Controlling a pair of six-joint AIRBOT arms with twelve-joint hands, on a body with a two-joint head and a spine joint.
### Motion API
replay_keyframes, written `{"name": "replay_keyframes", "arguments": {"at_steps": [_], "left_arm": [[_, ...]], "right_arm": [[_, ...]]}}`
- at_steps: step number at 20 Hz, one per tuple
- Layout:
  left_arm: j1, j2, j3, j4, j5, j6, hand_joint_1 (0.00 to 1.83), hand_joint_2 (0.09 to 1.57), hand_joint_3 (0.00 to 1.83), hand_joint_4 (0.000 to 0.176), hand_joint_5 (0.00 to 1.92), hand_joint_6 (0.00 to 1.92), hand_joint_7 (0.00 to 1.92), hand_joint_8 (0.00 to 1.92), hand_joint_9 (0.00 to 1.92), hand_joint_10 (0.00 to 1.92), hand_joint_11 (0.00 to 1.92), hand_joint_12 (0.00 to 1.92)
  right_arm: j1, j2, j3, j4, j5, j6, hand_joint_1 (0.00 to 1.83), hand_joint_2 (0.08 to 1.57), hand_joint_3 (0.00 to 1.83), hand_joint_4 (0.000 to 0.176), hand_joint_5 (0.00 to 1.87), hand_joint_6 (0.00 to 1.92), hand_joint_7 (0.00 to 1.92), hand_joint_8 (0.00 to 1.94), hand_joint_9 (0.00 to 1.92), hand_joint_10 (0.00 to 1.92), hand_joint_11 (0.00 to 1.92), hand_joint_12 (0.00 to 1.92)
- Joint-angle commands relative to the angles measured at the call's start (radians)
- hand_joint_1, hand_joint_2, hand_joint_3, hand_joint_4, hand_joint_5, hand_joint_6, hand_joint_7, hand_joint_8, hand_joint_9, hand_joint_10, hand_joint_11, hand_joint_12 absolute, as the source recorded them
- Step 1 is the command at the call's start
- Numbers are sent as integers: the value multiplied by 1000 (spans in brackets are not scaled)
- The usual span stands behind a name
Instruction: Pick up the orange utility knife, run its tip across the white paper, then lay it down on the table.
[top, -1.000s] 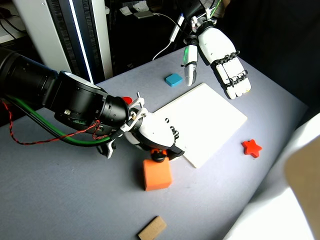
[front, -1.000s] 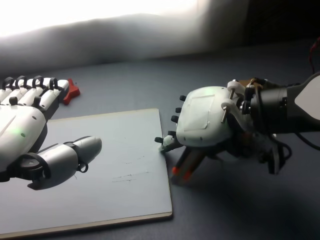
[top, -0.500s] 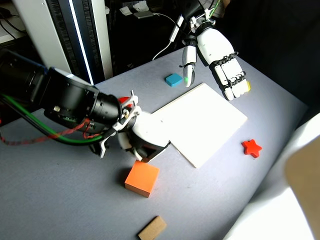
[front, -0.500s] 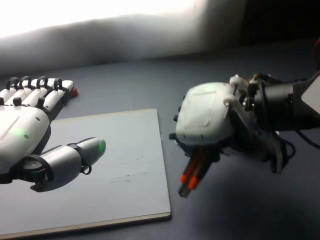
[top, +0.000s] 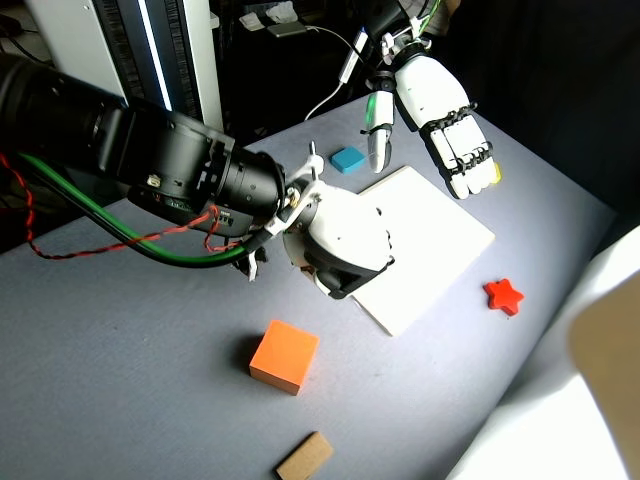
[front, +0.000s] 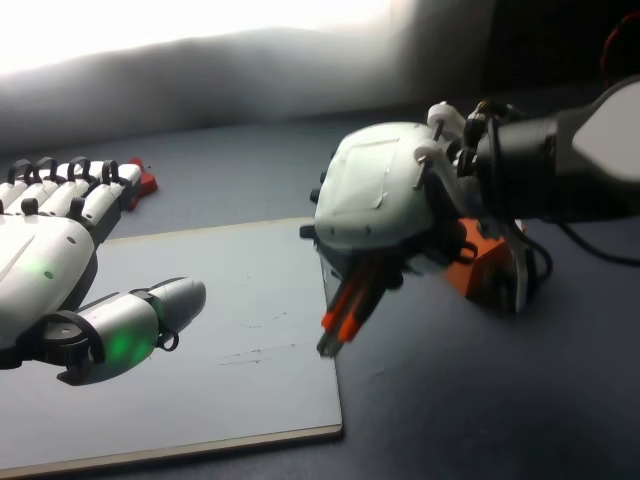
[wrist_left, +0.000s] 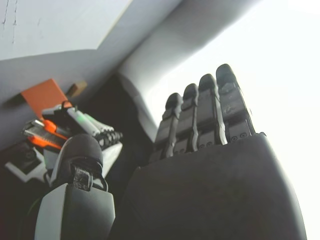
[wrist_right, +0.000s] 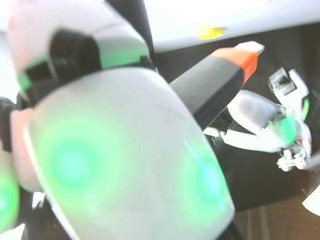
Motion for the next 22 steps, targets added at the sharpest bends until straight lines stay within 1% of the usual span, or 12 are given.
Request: {"name": "replay_keyframes", "arguments": {"at_steps": [1, 2, 3, 5, 7, 8, 9, 11, 13, 14, 17, 22], "left_arm": [[-10, 3, 8, 57, -89, 1, 38, 1255, 0, 0, 0, 0, 0, 0, 1, 4, 0, 117], [-10, 3, 9, 56, -89, 0, 38, 1255, 0, 0, 0, 0, 0, 0, 1, 4, 0, 117], [-9, 4, 11, 55, -89, -2, 38, 1255, 0, 0, 0, 0, 0, 0, 1, 4, 0, 117], [-7, 6, 18, 49, -89, -10, 10, 1262, 3, 0, 0, 0, 0, 0, 0, 0, 0, 117], [-1, 16, 29, 33, -89, -16, 18, 1260, 1, 0, 0, 0, 0, 0, 2, 0, 0, 141], [3, 24, 32, 25, -89, -19, 18, 1260, 1, 0, 0, 0, 0, 0, 2, 0, 0, 141], [13, 41, 38, 17, -89, -24, 29, 1260, 1, 0, 0, 0, 0, 0, 0, 0, 0, 156], [24, 60, 47, 13, -88, -35, 12, 1260, 1, 0, 0, 0, 7, 2, 13, 5, 0, 168], [35, 81, 53, 0, -82, -44, 9, 1266, 2, 0, 0, 0, 0, 0, 0, 0, 0, 102], [36, 89, 58, -6, -79, -43, 4, 1266, 1, 0, 0, 0, 3, 1, 3, 1, 0, 131], [36, 90, 67, -7, -73, -46, 1, 1265, 1, 0, 0, 0, 0, 0, 0, 0, 0, 115], [35, 90, 68, -7, -66, -45, 17, 1265, 1, 0, 0, 0, 0, 0, 0, 0, 0, 136]], "right_arm": [[14, 0, 9, 141, -55, -181, 1469, 1191, 232, 176, 1392, 1921, 1588, 1941, 1708, 1921, 1803, 1921], [11, 0, 22, 329, 4, -400, 1469, 1191, 232, 176, 1392, 1921, 1588, 1941, 1708, 1921, 1803, 1921], [8, 1, 34, 470, 78, -571, 1469, 1191, 232, 176, 1392, 1921, 1588, 1941, 1708, 1921, 1803, 1921], [-4, 0, 38, 733, 116, -915, 1482, 1180, 224, 176, 1388, 1921, 1573, 1941, 1696, 1921, 1788, 1921], [-40, -14, 45, 1132, 175, -1408, 1457, 1195, 225, 176, 1395, 1921, 1566, 1941, 1692, 1921, 1787, 1921], [-62, -26, 51, 1288, 224, -1609, 1457, 1195, 225, 176, 1395, 1921, 1566, 1941, 1692, 1921, 1787, 1921], [-102, -54, 64, 1529, 333, -1911, 1470, 1182, 217, 176, 1405, 1921, 1584, 1941, 1710, 1921, 1791, 1921], [-147, -95, 98, 1639, 488, -2100, 1471, 1184, 220, 176, 1399, 1921, 1579, 1941, 1709, 1921, 1792, 1921], [-188, -150, 160, 1648, 641, -2221, 1484, 1174, 216, 176, 1406, 1921, 1574, 1941, 1700, 1921, 1779, 1921], [-207, -190, 210, 1638, 742, -2275, 1469, 1187, 222, 176, 1407, 1921, 1575, 1941, 1700, 1921, 1779, 1921], [-222, -249, 277, 1610, 842, -2331, 1456, 1187, 224, 176, 1405, 1921, 1583, 1941, 1708, 1921, 1785, 1921], [-233, -350, 388, 1527, 894, -2415, 1465, 1186, 227, 176, 1410, 1921, 1576, 1941, 1700, 1921, 1775, 1921]]}}
